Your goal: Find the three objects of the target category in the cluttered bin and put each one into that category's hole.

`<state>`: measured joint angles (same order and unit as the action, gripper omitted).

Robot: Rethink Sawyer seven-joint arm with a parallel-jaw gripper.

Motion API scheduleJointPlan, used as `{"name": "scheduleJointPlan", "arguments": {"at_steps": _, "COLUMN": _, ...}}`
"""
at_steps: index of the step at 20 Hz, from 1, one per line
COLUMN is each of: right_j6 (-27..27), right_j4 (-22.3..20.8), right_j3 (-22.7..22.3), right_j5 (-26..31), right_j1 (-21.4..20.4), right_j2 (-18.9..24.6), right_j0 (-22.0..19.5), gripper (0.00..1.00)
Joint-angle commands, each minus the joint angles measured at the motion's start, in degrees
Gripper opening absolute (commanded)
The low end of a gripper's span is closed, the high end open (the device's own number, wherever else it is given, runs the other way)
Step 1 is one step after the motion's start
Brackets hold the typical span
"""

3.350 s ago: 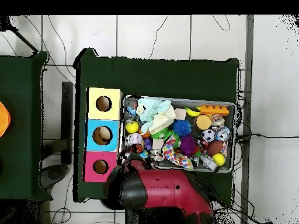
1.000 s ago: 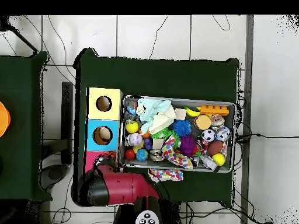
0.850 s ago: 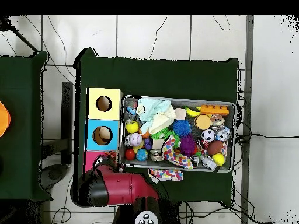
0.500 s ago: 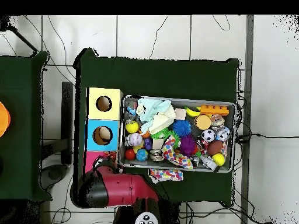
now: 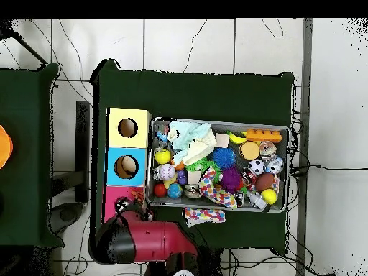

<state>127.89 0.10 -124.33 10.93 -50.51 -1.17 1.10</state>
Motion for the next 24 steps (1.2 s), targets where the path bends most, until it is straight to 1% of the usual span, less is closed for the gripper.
{"name": "scheduleJointPlan", "arguments": {"at_steps": 1, "right_j6": 9.00, "right_j4": 2.23, "right_j3": -7.41, "right_j5": -1.06, "right_j1": -1.61, "right_j2": 4.73, "right_j0": -2.35, "gripper": 0.00}}
{"name": "scheduleJointPlan", "arguments": {"at_steps": 4, "right_j6": 9.75, "right_j4": 1.83, "right_j3": -10.20, "right_j5": -3.08, "right_j1": -2.41, "right_j2": 4.89, "right_j0": -2.34, "gripper": 0.00}}
{"name": "scheduleJointPlan", "arguments": {"at_steps": 7, "right_j6": 10.44, "right_j4": 1.62, "right_j3": -11.70, "right_j5": -5.08, "right_j1": -2.02, "right_j2": 4.89, "right_j0": -1.74, "gripper": 0.00}}
{"name": "scheduleJointPlan", "arguments": {"at_steps": 11, "right_j6": 11.61, "right_j4": 1.91, "right_j3": -12.82, "right_j5": -7.67, "right_j1": -1.08, "right_j2": 4.12, "right_j0": 0.28, "gripper": 0.00}}
{"name": "scheduleJointPlan", "arguments": {"at_steps": 14, "right_j6": 12.73, "right_j4": 2.49, "right_j3": -13.96, "right_j5": -9.36, "right_j1": -0.92, "right_j2": 2.71, "right_j0": 3.10, "gripper": 0.00}}
{"name": "scheduleJointPlan", "arguments": {"at_steps": 16, "right_j6": 12.89, "right_j4": 2.74, "right_j3": -14.77, "right_j5": -10.13, "right_j1": -1.04, "right_j2": 2.46, "right_j0": 3.98, "gripper": 0.00}}
{"name": "scheduleJointPlan", "arguments": {"at_steps": 18, "right_j6": 12.85, "right_j4": 3.03, "right_j3": -15.10, "right_j5": -10.32, "right_j1": -1.46, "right_j2": 1.63, "right_j0": 5.18, "gripper": 0.00}}
{"name": "scheduleJointPlan", "arguments": {"at_steps": 21, "right_j6": 12.89, "right_j4": 3.90, "right_j3": -15.79, "right_j5": -9.53, "right_j1": -2.61, "right_j2": 1.59, "right_j0": 6.24, "gripper": 0.00}}
{"name": "scheduleJointPlan", "arguments": {"at_steps": 23, "right_j6": 13.26, "right_j4": 4.77, "right_j3": -16.18, "right_j5": -9.09, "right_j1": -3.33, "right_j2": 1.26, "right_j0": 7.66, "gripper": 0.00}}
{"name": "scheduleJointPlan", "arguments": {"at_steps": 24, "right_j6": 13.88, "right_j4": 5.63, "right_j3": -16.14, "right_j5": -8.87, "right_j1": -3.40, "right_j2": 0.96, "right_j0": 9.44, "gripper": 0.00}}
